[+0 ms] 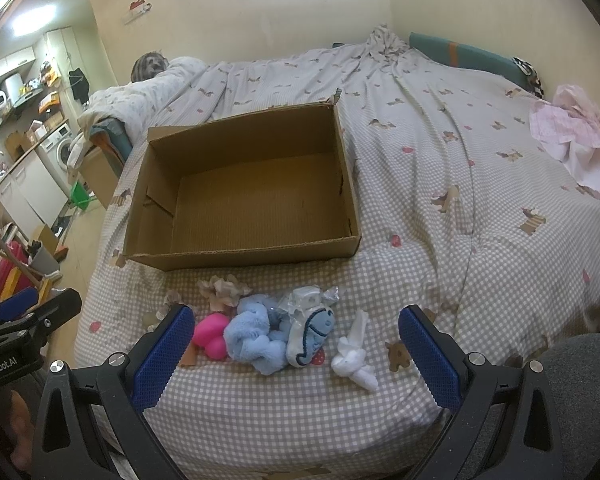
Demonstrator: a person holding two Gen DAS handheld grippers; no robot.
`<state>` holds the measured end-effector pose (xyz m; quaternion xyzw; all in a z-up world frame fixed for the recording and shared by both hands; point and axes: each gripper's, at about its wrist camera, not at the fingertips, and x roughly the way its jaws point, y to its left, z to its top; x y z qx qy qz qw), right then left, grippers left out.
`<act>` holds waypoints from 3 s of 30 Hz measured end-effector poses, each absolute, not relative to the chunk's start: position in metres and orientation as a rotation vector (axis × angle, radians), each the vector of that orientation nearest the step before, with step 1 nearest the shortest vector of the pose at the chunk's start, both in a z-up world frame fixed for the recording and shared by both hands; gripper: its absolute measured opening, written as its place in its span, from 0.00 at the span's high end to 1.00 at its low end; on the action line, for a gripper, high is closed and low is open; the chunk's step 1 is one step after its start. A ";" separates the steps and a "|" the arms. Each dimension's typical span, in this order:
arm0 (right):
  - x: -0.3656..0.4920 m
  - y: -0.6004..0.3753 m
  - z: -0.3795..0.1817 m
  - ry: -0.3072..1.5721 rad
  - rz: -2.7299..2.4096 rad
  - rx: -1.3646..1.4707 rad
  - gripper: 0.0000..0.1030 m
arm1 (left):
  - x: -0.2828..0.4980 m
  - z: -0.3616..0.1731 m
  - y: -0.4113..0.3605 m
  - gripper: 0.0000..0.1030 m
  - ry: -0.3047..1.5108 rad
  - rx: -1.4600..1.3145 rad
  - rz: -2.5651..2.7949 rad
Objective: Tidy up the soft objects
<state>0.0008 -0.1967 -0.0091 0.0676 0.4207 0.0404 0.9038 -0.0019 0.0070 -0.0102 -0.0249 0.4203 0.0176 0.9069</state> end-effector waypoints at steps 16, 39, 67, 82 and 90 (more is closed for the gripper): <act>0.001 -0.196 -0.007 0.865 0.093 0.136 0.00 | -0.002 -0.010 0.007 0.01 0.869 -0.052 0.035; 0.001 -0.198 -0.006 0.868 0.099 0.152 0.00 | -0.001 -0.008 0.004 0.01 0.865 -0.049 0.037; 0.077 -0.275 -0.105 1.448 0.001 0.497 0.18 | 0.008 -0.026 0.034 0.01 0.962 -0.131 0.150; 0.066 -0.246 -0.083 1.301 0.111 0.402 0.73 | 0.044 -0.054 0.070 0.02 1.153 -0.239 0.227; 0.053 -0.255 -0.055 1.164 0.215 0.496 0.73 | 0.082 -0.081 0.052 0.26 1.292 -0.266 0.087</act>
